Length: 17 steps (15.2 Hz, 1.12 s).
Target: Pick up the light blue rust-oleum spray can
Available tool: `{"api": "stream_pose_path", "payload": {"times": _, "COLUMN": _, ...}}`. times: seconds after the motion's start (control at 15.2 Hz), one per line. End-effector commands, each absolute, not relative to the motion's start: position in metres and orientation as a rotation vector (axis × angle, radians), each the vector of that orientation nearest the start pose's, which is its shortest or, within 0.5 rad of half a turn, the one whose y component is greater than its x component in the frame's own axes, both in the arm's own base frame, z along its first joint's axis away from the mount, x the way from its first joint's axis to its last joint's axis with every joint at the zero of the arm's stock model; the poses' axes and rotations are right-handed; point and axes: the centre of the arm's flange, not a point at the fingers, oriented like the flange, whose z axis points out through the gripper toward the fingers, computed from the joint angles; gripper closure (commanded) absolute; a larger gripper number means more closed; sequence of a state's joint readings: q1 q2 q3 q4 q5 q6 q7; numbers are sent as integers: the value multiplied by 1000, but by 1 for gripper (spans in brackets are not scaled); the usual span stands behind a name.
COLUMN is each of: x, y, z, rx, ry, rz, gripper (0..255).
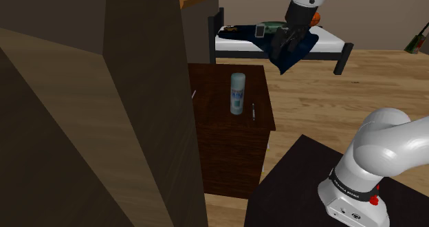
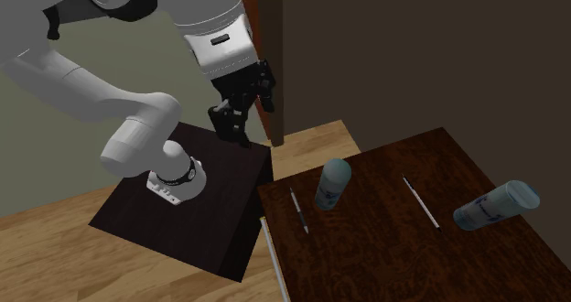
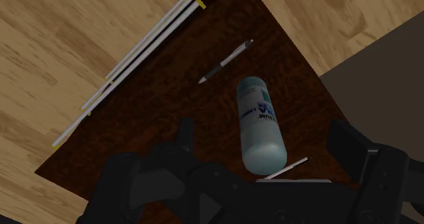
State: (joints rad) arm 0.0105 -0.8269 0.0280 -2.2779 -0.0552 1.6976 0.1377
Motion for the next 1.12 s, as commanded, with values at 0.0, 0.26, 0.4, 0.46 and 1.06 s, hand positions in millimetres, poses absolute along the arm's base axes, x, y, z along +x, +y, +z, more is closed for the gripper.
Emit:
{"api": "stream_pose_path", "payload": {"times": 0.0, "x": 306, "y": 10, "z": 653, "rx": -3167, "ry": 167, "rz": -402, "gripper": 0}}
{"api": "stream_pose_path", "payload": {"times": 0.26, "x": 362, "y": 15, "z": 630, "rx": -3159, "ry": 184, "rz": -294, "gripper": 0}}
{"api": "stream_pose_path", "payload": {"times": 0.4, "x": 389, "y": 18, "z": 618, "rx": -3153, "ry": 192, "rz": -241, "gripper": 0}}
{"api": "stream_pose_path", "payload": {"times": 0.46, "x": 402, "y": 19, "z": 611, "rx": -3150, "ry": 196, "rz": -214, "gripper": 0}}
{"api": "stream_pose_path", "payload": {"times": 1.06, "x": 495, "y": 28, "z": 552, "rx": -3122, "ry": 223, "rz": -26, "gripper": 0}}
